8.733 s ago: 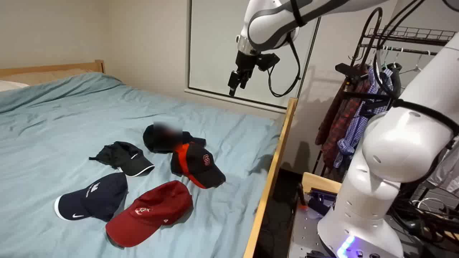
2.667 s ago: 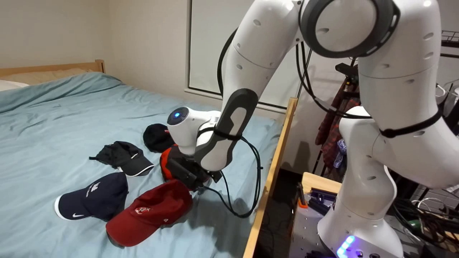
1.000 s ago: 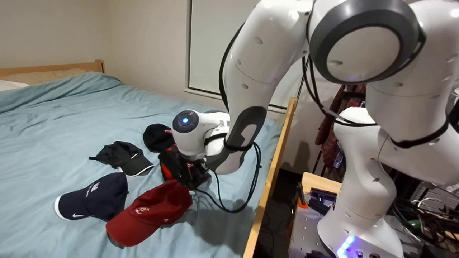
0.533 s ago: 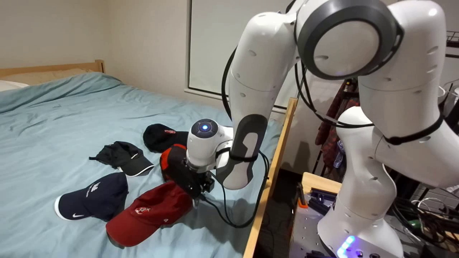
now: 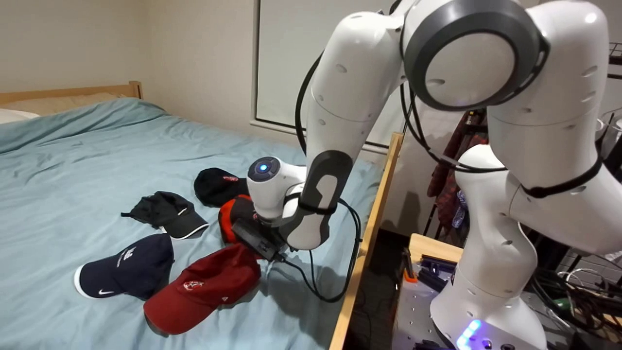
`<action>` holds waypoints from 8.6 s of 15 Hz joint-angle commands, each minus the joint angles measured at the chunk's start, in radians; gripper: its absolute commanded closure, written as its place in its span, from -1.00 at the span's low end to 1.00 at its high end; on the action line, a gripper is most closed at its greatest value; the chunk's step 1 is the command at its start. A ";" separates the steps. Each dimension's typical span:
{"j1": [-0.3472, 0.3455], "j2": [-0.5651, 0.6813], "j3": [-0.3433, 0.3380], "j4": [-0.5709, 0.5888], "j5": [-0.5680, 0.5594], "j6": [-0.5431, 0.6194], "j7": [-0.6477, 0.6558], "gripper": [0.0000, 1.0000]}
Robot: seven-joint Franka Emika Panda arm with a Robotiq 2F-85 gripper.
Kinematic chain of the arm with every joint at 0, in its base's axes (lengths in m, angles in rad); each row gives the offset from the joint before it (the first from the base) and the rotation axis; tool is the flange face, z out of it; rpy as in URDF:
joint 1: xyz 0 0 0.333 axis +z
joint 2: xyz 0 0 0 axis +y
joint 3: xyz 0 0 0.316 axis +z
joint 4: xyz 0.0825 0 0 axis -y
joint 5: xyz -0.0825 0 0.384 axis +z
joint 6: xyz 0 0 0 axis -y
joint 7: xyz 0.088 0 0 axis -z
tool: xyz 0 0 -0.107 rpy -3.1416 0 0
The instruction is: Put the black and red cap on the black cap to the far right
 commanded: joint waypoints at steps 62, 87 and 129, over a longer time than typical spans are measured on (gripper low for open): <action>0.260 0.217 -0.642 0.131 0.376 0.489 -1.132 0.90; -0.428 -0.192 0.091 0.477 0.086 0.584 -1.362 0.90; -0.421 -0.022 -0.175 0.422 0.393 0.338 -1.195 -0.50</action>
